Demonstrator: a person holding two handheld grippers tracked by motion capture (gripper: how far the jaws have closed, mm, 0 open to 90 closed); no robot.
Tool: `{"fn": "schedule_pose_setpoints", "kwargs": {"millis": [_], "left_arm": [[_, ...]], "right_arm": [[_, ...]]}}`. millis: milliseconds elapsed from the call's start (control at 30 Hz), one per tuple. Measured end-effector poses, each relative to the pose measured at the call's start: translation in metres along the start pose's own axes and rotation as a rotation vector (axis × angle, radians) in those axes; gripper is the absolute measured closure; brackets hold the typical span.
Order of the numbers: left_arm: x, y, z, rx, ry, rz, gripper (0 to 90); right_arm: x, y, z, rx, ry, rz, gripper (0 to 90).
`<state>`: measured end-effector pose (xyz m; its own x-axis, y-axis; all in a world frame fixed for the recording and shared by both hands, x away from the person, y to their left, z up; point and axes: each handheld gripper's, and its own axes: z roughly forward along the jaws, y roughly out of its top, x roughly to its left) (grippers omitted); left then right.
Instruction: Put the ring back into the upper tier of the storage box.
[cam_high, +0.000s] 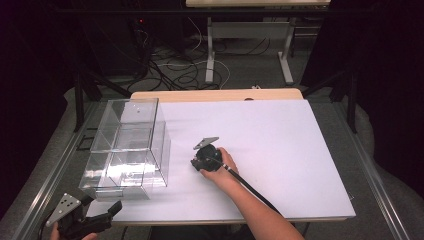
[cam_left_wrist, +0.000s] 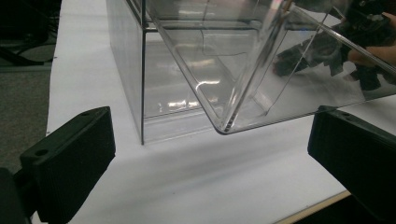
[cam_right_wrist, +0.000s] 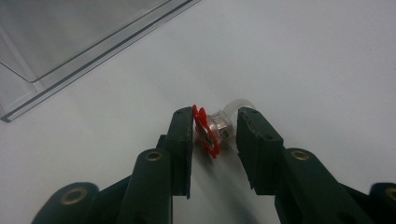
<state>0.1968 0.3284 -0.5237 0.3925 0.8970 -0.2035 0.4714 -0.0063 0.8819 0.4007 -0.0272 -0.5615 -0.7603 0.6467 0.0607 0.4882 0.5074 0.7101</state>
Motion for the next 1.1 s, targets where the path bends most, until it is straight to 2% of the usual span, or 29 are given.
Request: {"fn": "schedule_pose_setpoints", "kwargs": {"millis": [433, 633, 933, 967, 1100], "left_arm": [[0.0001, -0.0001, 0.0, 0.0, 0.0, 0.0, 1.1], [0.0003, -0.0001, -0.0002, 0.0, 0.0, 0.0, 1.1], [0.0001, -0.0002, 0.0, 0.0, 0.0, 0.0, 1.1], [0.0001, -0.0002, 0.0, 0.001, 0.0, 0.0, 1.1], [0.0001, -0.0003, 0.0001, 0.002, 0.0, 0.0, 1.1]], "right_arm": [[0.0001, 0.0001, -0.0003, 0.0, -0.006, -0.001, 71.0], [-0.0026, 0.0004, 0.0006, -0.013, -0.001, -0.028, 71.2], [-0.0015, 0.0007, -0.0009, -0.013, 0.007, 0.001, 71.2], [-0.0004, 0.0006, -0.0021, -0.004, 0.009, 0.031, 71.2], [-0.0006, 0.0012, -0.004, -0.006, 0.01, 0.045, 71.2]]}}
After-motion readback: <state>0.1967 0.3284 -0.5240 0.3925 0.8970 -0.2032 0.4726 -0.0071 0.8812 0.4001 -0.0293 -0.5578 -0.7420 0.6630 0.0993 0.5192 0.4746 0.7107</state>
